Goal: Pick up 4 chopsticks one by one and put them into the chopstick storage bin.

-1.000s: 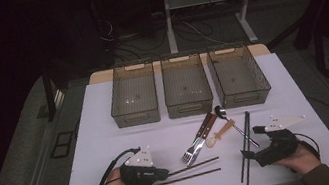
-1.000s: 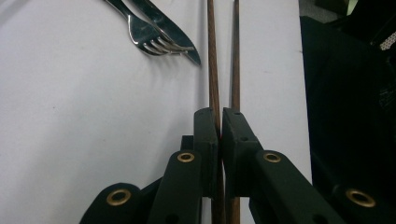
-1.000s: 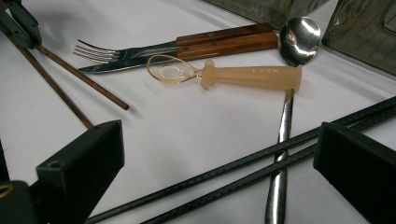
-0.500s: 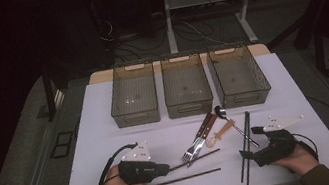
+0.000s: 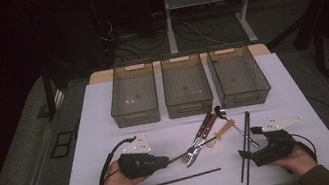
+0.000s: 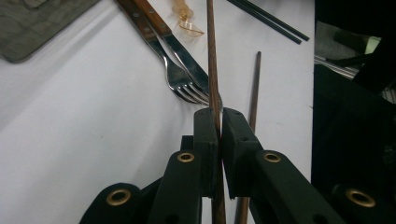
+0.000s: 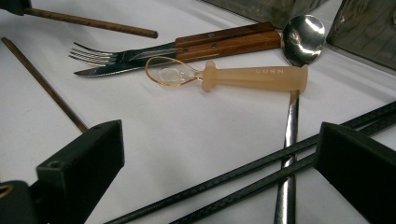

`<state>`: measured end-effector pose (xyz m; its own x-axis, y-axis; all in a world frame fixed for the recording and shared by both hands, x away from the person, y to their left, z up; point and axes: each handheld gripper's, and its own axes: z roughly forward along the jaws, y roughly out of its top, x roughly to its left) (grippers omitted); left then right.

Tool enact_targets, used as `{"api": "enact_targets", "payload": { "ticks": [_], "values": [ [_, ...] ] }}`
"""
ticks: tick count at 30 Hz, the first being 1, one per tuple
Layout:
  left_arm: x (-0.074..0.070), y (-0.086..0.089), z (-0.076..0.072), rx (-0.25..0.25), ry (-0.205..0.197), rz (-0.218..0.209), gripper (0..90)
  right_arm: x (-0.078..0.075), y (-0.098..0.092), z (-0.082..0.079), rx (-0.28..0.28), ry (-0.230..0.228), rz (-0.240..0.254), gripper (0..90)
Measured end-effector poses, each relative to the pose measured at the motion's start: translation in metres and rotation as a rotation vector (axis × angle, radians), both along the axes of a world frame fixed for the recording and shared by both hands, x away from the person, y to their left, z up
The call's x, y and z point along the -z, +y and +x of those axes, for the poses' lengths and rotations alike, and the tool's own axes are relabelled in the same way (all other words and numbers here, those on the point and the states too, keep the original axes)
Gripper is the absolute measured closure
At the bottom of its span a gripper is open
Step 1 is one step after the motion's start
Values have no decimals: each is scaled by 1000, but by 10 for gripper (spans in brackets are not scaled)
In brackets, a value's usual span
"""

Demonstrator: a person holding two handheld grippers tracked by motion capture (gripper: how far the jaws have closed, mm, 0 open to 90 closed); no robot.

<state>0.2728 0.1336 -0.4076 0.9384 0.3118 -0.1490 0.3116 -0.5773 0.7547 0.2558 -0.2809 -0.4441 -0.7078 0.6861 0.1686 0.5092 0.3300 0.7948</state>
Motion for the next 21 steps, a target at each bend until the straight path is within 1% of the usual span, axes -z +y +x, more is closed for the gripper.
{"api": "enact_targets", "payload": {
  "ticks": [3,6,8,12,17,21],
  "values": [
    [-2,-1,2,-8,0,-5,847,0,0,0,1,0,-1,16],
    [-4,-1,5,-19,-10,-5,847,0,0,0,2,1,1,16],
    [-7,-3,7,-31,-28,12,847,0,0,0,3,3,3,16],
    [-10,-5,11,-46,-35,21,847,0,-1,1,4,0,1,16],
    [-10,-5,15,-65,-29,22,847,0,-1,1,8,1,2,16],
    [-14,-4,20,-86,-35,17,848,0,-1,1,9,2,3,16]
  ]
}}
